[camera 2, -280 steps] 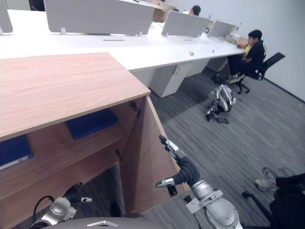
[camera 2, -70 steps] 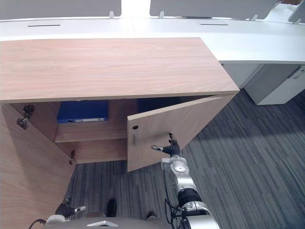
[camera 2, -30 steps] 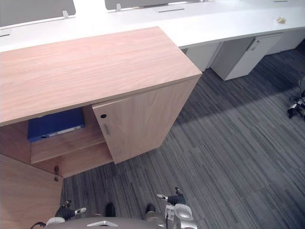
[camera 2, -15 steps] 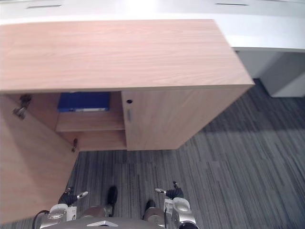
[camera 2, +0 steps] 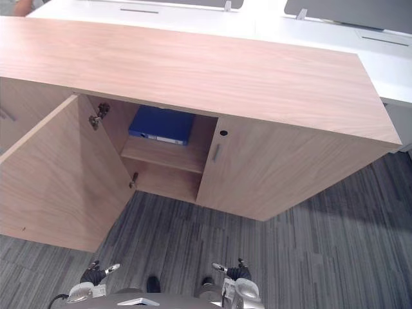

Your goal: Walk over to the cabinet, pick up the folder, carry it to the office cabinet, place the folder inside the office cabinet, then close the office cabinet door

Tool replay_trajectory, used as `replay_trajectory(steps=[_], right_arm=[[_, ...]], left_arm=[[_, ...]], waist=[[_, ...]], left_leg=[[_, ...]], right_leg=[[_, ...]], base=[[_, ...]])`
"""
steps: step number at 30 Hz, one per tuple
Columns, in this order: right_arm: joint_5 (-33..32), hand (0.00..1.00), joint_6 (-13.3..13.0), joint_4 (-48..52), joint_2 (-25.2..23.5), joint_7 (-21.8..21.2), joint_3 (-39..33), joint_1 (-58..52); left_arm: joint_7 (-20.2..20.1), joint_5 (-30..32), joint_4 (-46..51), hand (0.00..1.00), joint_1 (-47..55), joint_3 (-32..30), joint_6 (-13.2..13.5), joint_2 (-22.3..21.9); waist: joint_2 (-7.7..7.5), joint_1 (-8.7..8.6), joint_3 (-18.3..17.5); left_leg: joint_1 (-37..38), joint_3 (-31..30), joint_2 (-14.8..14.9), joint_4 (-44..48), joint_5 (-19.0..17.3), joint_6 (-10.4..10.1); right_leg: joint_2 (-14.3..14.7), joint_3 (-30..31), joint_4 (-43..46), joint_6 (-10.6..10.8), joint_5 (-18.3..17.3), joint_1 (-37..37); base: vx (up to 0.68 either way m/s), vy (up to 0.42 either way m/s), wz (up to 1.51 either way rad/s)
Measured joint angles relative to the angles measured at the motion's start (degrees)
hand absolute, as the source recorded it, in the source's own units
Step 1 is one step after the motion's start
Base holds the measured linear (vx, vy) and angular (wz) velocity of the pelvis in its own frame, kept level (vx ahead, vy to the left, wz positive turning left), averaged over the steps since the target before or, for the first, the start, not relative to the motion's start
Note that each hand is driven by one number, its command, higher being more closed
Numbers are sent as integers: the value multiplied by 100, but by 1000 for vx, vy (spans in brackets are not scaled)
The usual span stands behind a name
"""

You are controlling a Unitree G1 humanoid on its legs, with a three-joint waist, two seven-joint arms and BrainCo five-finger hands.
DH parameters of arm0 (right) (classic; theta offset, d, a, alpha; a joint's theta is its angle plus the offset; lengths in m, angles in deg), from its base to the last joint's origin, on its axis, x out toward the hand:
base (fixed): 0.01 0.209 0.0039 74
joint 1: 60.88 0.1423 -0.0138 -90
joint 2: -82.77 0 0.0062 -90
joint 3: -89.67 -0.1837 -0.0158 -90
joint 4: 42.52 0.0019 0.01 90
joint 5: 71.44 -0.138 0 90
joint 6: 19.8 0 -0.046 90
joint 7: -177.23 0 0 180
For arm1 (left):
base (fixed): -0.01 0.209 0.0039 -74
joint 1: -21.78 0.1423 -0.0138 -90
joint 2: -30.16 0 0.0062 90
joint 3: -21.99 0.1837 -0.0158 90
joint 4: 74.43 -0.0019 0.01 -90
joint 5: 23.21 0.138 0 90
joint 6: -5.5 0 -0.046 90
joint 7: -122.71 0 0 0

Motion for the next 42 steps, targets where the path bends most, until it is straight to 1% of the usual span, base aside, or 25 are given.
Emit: replay_trajectory(steps=[2,4,5,6,8,12,13,15,19,22,23,26,30,32,33,36,39,42], right_arm=[[10,0,2,-81,8,11,0,81],[10,0,2,-81,7,25,2,139],[9,0,1,-77,10,124,6,158],[10,0,1,-77,14,154,6,170],[14,0,-2,-74,21,227,86,188],[24,0,-8,-64,22,268,186,174],[24,0,-8,-64,22,270,190,173],[25,0,-8,-64,16,341,257,117],[26,0,-7,-56,26,380,290,70],[28,0,-5,-54,25,381,287,75],[28,0,-4,-54,26,382,285,74],[28,0,-3,-53,30,390,265,115],[30,0,-2,-54,27,399,209,186],[30,0,-2,-57,25,402,180,205],[30,0,-3,-63,24,402,174,226],[29,0,-3,-90,25,431,167,250],[29,0,-3,-138,25,443,167,220],[27,0,8,-302,32,446,167,91]], left_arm=[[128,-80,4,0,13,-24,2,-1],[226,-207,35,0,20,-174,6,-9],[362,-401,172,0,27,-336,13,-13],[388,-444,283,0,40,-409,14,-18],[520,-580,806,0,142,-497,46,17],[750,-567,1757,0,154,-501,166,85],[756,-567,1809,0,150,-501,173,87],[866,-552,2251,0,132,-503,234,89],[991,-502,2600,0,135,-542,282,89],[1041,-428,2605,0,119,-754,290,112],[1077,-423,2604,0,120,-854,290,144],[1147,-464,2604,0,119,-1063,300,298],[1196,-558,2587,0,206,-1153,335,383],[1196,-559,2519,0,221,-1189,338,399],[1195,-558,2448,0,219,-1277,343,403],[1231,-558,1820,0,223,-1782,334,481],[1251,-567,1404,0,323,-2089,313,580],[1253,-570,1176,0,416,-2330,281,650]], waist=[[18,35,-80],[12,47,-82],[-7,37,-85],[-16,37,-86],[-48,83,-81],[-64,99,-83],[-63,98,-82],[-65,113,-83],[-67,108,-85],[-82,119,-104],[-95,127,-108],[-117,161,-123],[-132,168,-127],[-165,178,-158],[-185,188,-168],[-219,184,-172],[-214,187,-167],[-196,187,-174]], left_leg=[[94,-35,8,-248,147,-17],[133,-89,41,-265,200,-33],[148,-173,62,-268,233,-45],[148,-189,74,-269,247,-58],[147,-260,114,-306,273,-62],[46,-444,156,-316,387,-41],[38,-456,160,-317,388,-42],[20,-484,193,-318,383,-88],[-26,-481,218,-318,371,-100],[-75,-475,219,-317,366,-103],[-75,-470,221,-316,374,-93],[-52,-383,215,-313,358,-116],[40,-318,205,-280,359,-119],[76,-307,202,-282,359,-120],[76,-299,203,-290,359,-120],[107,-225,218,-314,355,-119],[109,-181,222,-317,364,-102],[46,-186,226,-319,357,-109]], right_leg=[[50,-27,-8,-12,8,-2],[87,-67,-13,-50,30,11],[108,-132,-32,-60,34,79],[117,-144,-34,-64,36,104],[163,-162,-44,-87,37,154],[204,-275,-42,-175,-20,132],[206,-276,-43,-176,-20,131],[242,-240,-97,-149,-55,137],[321,-111,-192,-155,-60,133],[344,-72,-194,-199,-6,89],[355,-51,-202,-179,29,86],[385,29,-252,-207,51,93],[382,207,-288,-268,94,155],[373,238,-290,-283,105,184],[369,281,-290,-290,111,179],[368,410,-304,-289,153,172],[368,497,-330,-238,189,170],[367,500,-352,-246,161,152]], base=[[-42,-49,11],[-33,-56,16],[-60,-54,20],[-77,-52,21],[-106,-44,10],[-110,-49,21],[-74,-23,16],[-83,-22,11],[-16,-13,3],[75,-10,-5],[105,-7,-6],[102,-2,-7],[60,15,-3],[0,0,0],[-62,24,-8],[-81,10,-12],[-139,-7,-10],[-151,-9,2]])
